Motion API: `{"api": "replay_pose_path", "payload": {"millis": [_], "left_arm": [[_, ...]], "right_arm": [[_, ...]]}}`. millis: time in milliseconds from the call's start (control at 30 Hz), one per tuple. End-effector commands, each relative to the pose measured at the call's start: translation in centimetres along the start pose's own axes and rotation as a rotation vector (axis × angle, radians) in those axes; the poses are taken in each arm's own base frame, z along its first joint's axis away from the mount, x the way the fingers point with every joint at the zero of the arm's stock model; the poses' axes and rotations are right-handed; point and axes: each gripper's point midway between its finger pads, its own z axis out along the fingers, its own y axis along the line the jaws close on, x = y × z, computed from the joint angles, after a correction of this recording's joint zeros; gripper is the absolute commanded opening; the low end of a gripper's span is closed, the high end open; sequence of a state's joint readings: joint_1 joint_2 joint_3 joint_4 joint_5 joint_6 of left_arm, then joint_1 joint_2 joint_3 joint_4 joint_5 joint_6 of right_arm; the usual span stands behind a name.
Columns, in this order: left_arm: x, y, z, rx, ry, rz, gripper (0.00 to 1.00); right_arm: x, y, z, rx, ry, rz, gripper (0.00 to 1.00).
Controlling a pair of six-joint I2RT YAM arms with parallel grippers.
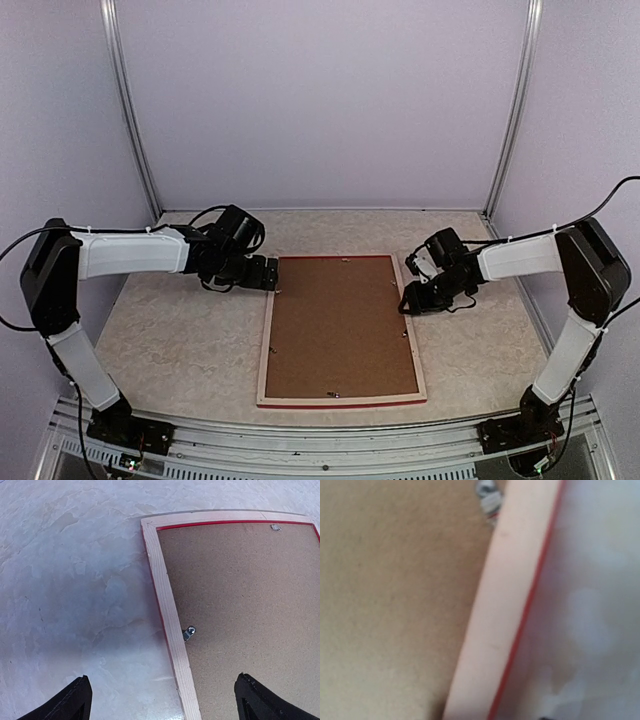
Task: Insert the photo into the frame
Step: Rotate the frame body at the center of the board.
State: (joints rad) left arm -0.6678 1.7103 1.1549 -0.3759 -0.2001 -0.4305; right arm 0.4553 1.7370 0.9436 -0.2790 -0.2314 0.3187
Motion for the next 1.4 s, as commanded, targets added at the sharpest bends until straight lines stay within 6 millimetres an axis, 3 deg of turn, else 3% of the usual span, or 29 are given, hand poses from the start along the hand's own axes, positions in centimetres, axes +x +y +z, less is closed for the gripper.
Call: {"api": "replay_pose_path", "payload": {"millis": [0, 133, 400, 567, 733, 867, 967, 1100, 1233, 1367], "left_arm": [[-0.7, 0.3, -0.5, -0.006, -0.005, -0.018, 0.99], [-0.9, 0.6, -0.7, -0.015, -0.007, -0.016, 0.99], [-0.8, 1.4, -0.7, -0.017, 0.008, 0.005, 0.99], [-1.0, 0.7, -0.5, 0.028, 0.017, 0.019, 0.99], [-1.1, -0.1, 0.4, 0.069, 0.037, 0.048, 0.99], [-0.9, 0.4, 2.8, 0.039, 0.077, 0.091, 0.99], [-0.9, 1.2, 4.6, -0.008, 0.113, 0.112, 0.99], [-0.2, 3.3, 7.5, -0.106, 0.170, 0.136, 0.99], [0.4, 4.1, 9.1, -0.121, 0.212, 0.169, 0.98], [0.8, 4.8, 10.1, -0.103, 0.238, 0.160, 0.90]], "right_arm": [[0.3, -0.2, -0.1, 0.033, 0.007, -0.019, 0.42], [-0.4, -0.5, -0.3, 0.063, 0.023, -0.084, 0.28], [-3.9, -0.5, -0.4, 0.109, -0.001, -0.288, 0.13], [-5.6, 0.9, 1.4, 0.030, 0.013, -0.428, 0.07], [-6.0, 1.8, 4.2, -0.050, 0.072, -0.558, 0.06], [-7.5, 2.9, 5.3, -0.116, 0.088, -0.655, 0.11], [-9.9, 3.9, 5.7, -0.143, 0.069, -0.710, 0.16], [-12.0, 4.1, 6.2, -0.154, 0.065, -0.710, 0.40], [-13.8, 4.3, 5.0, -0.167, -0.014, -0.661, 0.55], [-14.9, 4.1, 2.5, -0.163, -0.101, -0.592, 0.64]]}}
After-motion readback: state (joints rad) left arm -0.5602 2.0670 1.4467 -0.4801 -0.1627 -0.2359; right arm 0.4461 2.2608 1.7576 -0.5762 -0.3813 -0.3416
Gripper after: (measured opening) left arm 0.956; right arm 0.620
